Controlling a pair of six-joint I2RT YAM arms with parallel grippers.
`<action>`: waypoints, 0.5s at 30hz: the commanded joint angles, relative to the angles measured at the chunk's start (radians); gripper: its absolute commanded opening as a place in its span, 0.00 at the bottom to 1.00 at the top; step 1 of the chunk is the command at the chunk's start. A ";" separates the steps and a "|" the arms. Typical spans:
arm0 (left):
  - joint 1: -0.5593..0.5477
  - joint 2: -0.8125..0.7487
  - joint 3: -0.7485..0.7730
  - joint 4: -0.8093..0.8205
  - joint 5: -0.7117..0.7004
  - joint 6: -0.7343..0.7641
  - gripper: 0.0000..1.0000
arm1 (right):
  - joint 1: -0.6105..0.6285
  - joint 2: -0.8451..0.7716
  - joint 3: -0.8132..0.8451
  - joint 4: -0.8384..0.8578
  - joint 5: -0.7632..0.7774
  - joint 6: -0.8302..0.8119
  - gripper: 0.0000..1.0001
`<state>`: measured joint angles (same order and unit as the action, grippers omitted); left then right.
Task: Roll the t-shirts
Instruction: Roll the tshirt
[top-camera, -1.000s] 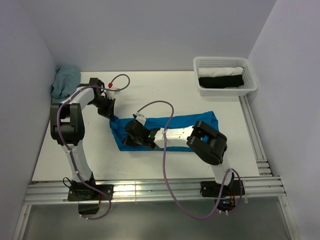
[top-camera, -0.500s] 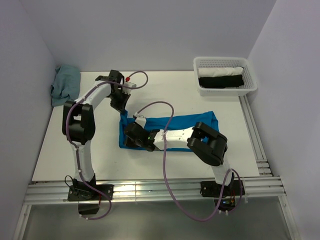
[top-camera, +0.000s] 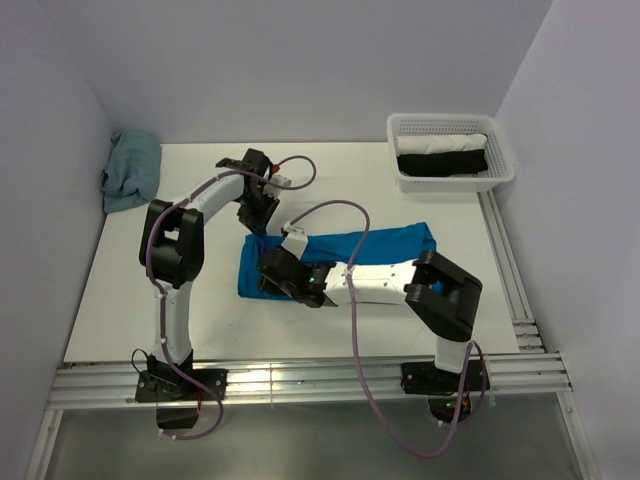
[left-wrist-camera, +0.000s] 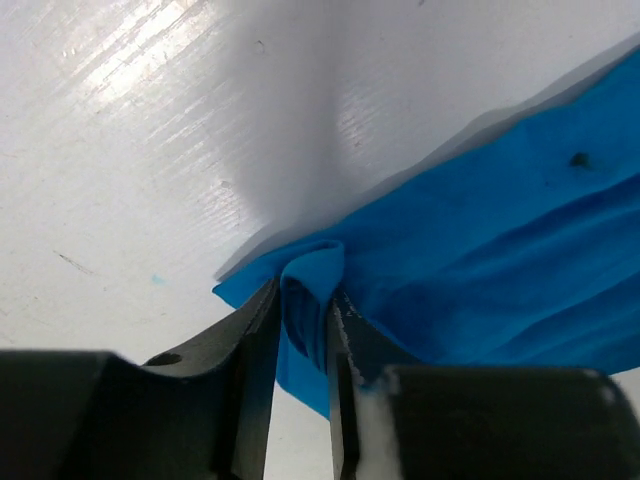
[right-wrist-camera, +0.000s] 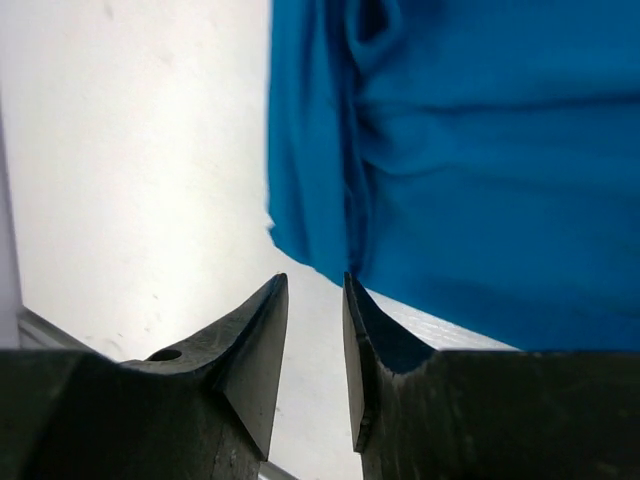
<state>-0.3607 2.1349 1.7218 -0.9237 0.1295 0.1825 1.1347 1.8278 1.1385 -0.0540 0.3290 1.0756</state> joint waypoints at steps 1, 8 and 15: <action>-0.006 -0.026 -0.007 0.043 0.004 -0.026 0.34 | 0.005 -0.053 0.053 -0.021 0.117 -0.043 0.35; -0.006 -0.113 -0.036 0.079 0.071 -0.041 0.57 | -0.047 0.053 0.213 -0.080 0.111 -0.126 0.27; 0.015 -0.098 0.059 0.060 0.172 -0.067 0.62 | -0.092 0.158 0.335 -0.118 0.104 -0.172 0.25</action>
<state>-0.3573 2.0861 1.7096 -0.8768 0.2226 0.1398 1.0595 1.9312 1.3842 -0.1295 0.4019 0.9455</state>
